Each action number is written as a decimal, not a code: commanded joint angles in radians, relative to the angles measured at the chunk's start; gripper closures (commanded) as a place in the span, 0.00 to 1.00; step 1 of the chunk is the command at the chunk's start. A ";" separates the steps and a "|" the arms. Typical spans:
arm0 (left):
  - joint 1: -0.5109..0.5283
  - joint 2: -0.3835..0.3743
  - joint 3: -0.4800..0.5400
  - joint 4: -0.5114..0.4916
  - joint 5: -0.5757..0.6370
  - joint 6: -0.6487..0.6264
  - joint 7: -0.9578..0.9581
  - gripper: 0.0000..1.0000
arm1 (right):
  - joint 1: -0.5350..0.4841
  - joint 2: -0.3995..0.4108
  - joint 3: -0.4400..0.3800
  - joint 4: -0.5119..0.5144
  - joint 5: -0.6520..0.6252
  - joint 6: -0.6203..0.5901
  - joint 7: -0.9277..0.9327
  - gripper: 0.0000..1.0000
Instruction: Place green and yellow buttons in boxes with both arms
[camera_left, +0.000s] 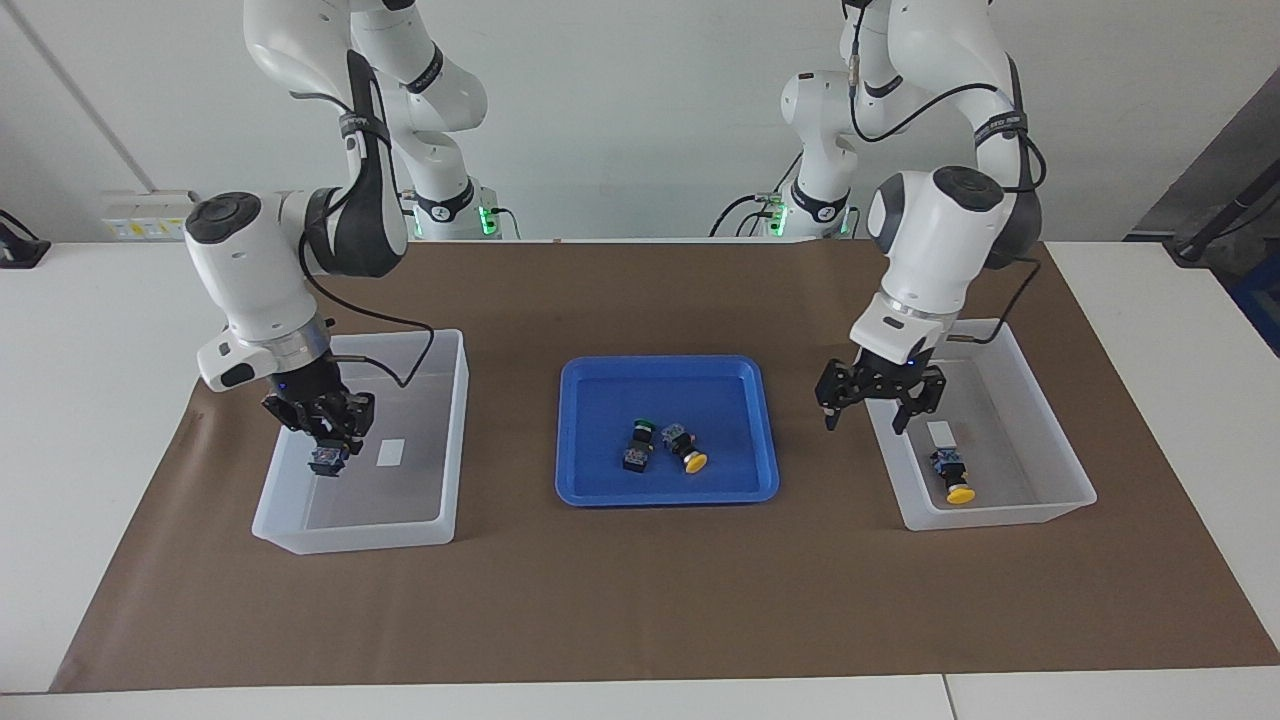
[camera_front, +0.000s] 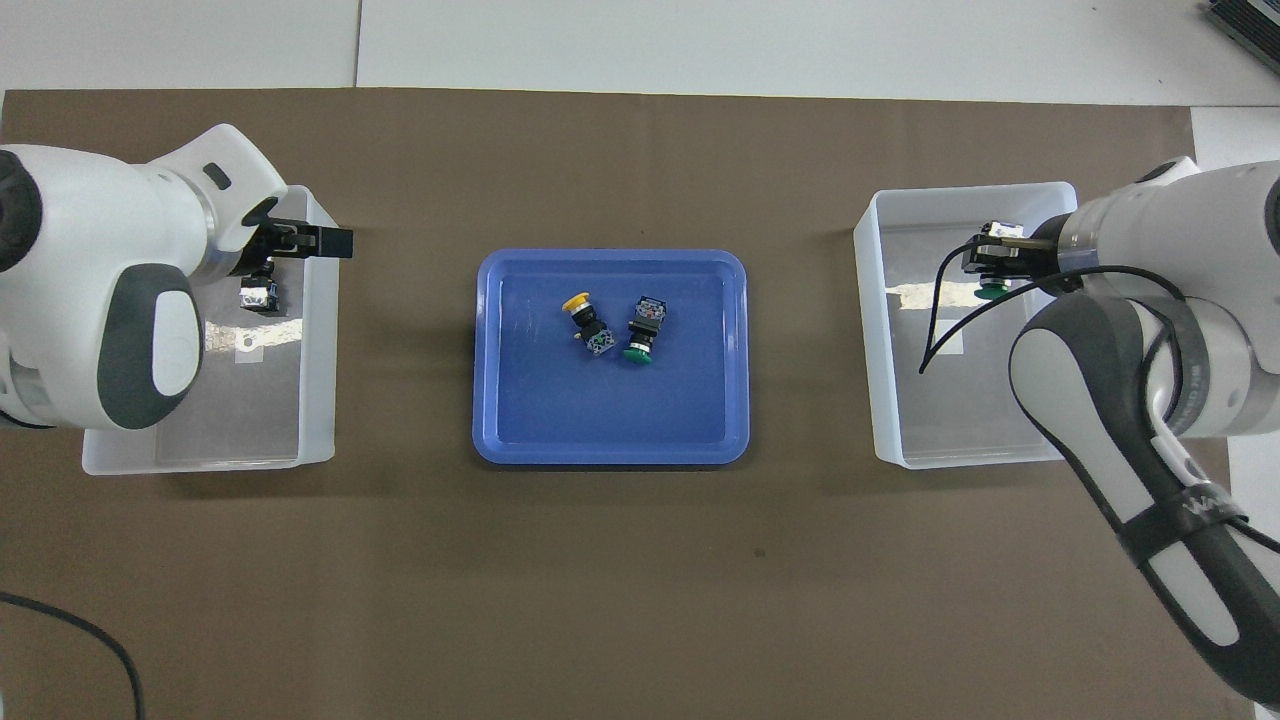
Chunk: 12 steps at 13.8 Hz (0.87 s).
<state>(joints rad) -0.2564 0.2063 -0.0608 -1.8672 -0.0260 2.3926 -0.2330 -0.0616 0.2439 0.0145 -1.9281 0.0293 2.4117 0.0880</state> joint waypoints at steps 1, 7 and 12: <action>-0.092 0.057 0.018 -0.010 -0.006 0.103 -0.179 0.00 | -0.010 0.049 0.016 -0.015 0.006 0.078 -0.037 1.00; -0.205 0.154 0.016 -0.023 -0.006 0.201 -0.443 0.00 | -0.020 0.057 0.016 -0.052 0.006 0.110 -0.067 0.00; -0.233 0.196 0.015 -0.029 -0.008 0.240 -0.560 0.22 | 0.028 -0.003 0.024 0.026 0.006 0.000 -0.056 0.00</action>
<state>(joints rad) -0.4734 0.3939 -0.0614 -1.8786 -0.0260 2.5993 -0.7619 -0.0461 0.2850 0.0306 -1.9401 0.0293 2.4925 0.0494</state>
